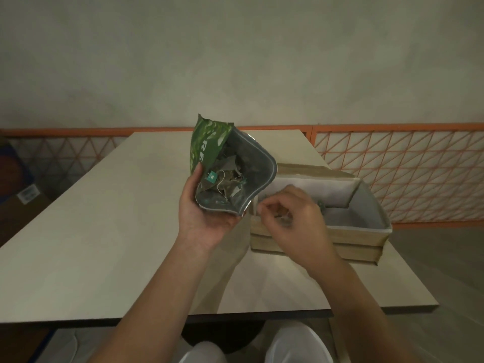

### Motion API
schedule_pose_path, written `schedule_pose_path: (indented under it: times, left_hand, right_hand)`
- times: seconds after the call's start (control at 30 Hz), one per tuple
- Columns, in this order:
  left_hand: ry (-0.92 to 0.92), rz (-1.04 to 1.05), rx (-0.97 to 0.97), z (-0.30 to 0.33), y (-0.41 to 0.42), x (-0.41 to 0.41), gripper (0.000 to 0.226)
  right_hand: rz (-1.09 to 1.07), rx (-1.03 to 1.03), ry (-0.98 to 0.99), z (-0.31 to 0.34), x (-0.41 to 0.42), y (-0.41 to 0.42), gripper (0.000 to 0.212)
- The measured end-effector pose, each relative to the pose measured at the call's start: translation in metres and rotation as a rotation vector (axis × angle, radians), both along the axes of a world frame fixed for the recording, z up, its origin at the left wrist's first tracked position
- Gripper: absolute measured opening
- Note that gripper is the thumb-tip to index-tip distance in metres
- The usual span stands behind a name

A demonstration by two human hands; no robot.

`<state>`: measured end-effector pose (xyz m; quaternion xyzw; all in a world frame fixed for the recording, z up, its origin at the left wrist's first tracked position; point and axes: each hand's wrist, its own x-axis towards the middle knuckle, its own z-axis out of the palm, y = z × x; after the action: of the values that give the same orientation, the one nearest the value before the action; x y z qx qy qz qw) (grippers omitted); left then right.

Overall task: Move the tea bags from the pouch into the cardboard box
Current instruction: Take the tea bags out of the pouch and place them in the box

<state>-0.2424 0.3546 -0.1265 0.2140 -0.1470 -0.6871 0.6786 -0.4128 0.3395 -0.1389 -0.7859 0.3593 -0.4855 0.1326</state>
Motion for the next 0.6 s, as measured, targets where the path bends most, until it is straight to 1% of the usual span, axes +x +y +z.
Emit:
schedule_pose_path:
  times: [0.07, 0.13, 0.2, 0.23, 0.3, 0.33, 0.47, 0.53, 0.6]
  left_hand:
    - [-0.002, 0.016, 0.012, 0.0, 0.001, 0.001, 0.059]
    - [0.002, 0.024, 0.003, 0.003, 0.004, 0.001, 0.051]
    - [0.003, 0.041, 0.002, 0.005, 0.006, 0.001, 0.048]
    - [-0.004, 0.054, 0.009, 0.005, 0.007, 0.002, 0.05]
    - [-0.021, 0.079, 0.028, 0.006, 0.008, 0.003, 0.059]
    - [-0.025, 0.085, 0.034, 0.006, 0.008, 0.004, 0.062]
    - [-0.017, 0.091, 0.038, 0.008, 0.009, 0.004, 0.059]
    - [-0.002, 0.091, 0.035, 0.01, 0.009, 0.005, 0.06]
    - [0.006, 0.091, 0.035, 0.01, 0.008, 0.006, 0.064]
  right_hand:
    - [-0.04, -0.081, -0.074, 0.01, 0.011, 0.002, 0.013]
    - [-0.06, -0.147, -0.043, 0.023, 0.026, 0.003, 0.007]
    - [-0.037, -0.155, 0.094, 0.039, 0.042, 0.002, 0.011]
    - [-0.043, -0.145, 0.204, 0.046, 0.051, -0.001, 0.013]
    - [-0.123, -0.171, 0.434, 0.057, 0.068, -0.007, 0.019]
    - [-0.168, -0.178, 0.519, 0.062, 0.076, -0.012, 0.02]
    - [-0.249, -0.076, 0.746, 0.074, 0.097, -0.025, 0.027]
    - [-0.269, -0.025, 0.87, 0.078, 0.099, -0.028, 0.024]
    - [-0.274, -0.009, 0.904, 0.08, 0.098, -0.029, 0.02]
